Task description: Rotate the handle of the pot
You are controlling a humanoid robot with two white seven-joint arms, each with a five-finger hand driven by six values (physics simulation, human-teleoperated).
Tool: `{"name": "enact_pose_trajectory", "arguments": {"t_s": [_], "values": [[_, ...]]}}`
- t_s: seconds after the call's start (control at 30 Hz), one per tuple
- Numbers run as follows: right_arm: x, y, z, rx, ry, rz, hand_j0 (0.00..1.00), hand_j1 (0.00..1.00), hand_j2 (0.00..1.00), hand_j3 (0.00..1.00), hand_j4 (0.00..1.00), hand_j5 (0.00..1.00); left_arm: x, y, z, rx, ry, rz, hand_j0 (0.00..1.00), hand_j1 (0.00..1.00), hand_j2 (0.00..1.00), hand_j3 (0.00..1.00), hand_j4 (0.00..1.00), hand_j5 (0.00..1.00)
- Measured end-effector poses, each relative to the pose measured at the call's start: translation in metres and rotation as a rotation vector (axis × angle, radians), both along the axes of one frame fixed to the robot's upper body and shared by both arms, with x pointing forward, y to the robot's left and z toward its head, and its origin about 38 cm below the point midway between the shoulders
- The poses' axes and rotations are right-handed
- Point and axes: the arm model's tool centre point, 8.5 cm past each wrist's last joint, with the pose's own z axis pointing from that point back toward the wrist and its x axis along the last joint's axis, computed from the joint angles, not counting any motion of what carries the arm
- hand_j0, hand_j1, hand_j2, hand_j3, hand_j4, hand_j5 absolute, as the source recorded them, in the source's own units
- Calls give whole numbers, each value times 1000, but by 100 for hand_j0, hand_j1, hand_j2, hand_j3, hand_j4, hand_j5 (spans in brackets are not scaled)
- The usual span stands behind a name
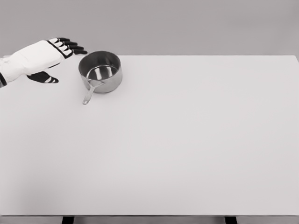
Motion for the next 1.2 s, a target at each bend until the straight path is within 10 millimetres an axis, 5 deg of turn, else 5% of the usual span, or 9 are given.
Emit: {"name": "enact_pose_trajectory", "arguments": {"t_s": [0.2, 0.53, 0.7, 1.2], "values": [[0, 0, 0, 0, 0, 0, 100, 100, 100, 100, 100, 100, 5, -45, 17, -61, -50, -102, 100, 100, 100, 100, 100, 100], [0, 0, 0, 0, 0, 0, 100, 100, 100, 100, 100, 100, 10, -99, 17, -87, -84, -188, 100, 100, 100, 100, 100, 100], [0, 0, 0, 0, 0, 0, 100, 100, 100, 100, 100, 100, 6, -127, -2, -44, -48, -249, 100, 100, 100, 100, 100, 100], [0, 0, 0, 0, 0, 0, 100, 100, 100, 100, 100, 100, 14, -140, -44, -2, 48, -243, 100, 100, 100, 100, 100, 100]]}}
